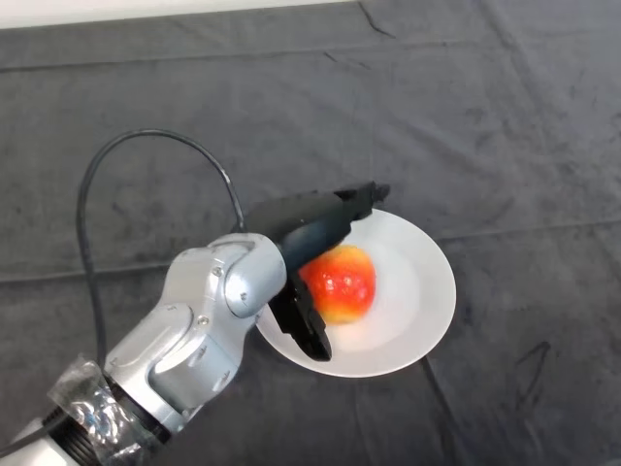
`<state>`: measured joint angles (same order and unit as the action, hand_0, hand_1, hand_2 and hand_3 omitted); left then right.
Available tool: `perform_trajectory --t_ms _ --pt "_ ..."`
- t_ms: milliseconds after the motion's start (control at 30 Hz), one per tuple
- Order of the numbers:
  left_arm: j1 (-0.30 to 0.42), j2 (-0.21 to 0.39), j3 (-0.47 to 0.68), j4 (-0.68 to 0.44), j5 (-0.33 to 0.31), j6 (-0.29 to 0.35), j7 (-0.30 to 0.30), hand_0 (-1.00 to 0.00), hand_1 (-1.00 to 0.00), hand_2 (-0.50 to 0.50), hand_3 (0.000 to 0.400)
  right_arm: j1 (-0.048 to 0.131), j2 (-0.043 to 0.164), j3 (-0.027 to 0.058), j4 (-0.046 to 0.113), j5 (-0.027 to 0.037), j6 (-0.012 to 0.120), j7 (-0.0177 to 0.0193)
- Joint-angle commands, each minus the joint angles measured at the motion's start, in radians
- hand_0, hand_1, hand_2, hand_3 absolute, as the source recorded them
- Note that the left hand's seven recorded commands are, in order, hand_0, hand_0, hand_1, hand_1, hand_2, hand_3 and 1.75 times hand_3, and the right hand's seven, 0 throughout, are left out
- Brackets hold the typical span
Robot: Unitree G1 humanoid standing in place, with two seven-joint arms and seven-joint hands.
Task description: Move the apple to the plate
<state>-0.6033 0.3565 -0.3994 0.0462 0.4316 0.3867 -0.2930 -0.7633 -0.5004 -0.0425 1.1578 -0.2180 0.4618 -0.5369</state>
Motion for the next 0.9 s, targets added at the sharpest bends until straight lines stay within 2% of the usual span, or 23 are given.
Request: perform_trajectory --t_ms 33,400,567,900 --pt "-0.027 0.036 0.057 -0.06 -0.02 -0.029 0.03 0.0 0.0 0.0 0.0 0.03 -0.001 0.0027 0.01 0.0017 0.011 0.0033" --pt "0.006 0.028 0.317 -0.055 -0.131 -0.118 0.213 0.0 0.0 0.0 0.0 0.033 -0.001 0.0024 0.004 0.0019 0.012 0.0048" --pt "0.017 0.013 0.422 -0.05 -0.172 -0.166 0.314 0.0 0.0 0.0 0.0 0.035 -0.001 0.0022 0.0 0.0019 0.013 0.0057" --pt "0.017 0.052 0.654 -0.012 -0.269 -0.254 0.435 0.0 0.0 0.0 0.0 0.038 -0.001 0.0019 -0.005 0.0018 0.014 0.0072"
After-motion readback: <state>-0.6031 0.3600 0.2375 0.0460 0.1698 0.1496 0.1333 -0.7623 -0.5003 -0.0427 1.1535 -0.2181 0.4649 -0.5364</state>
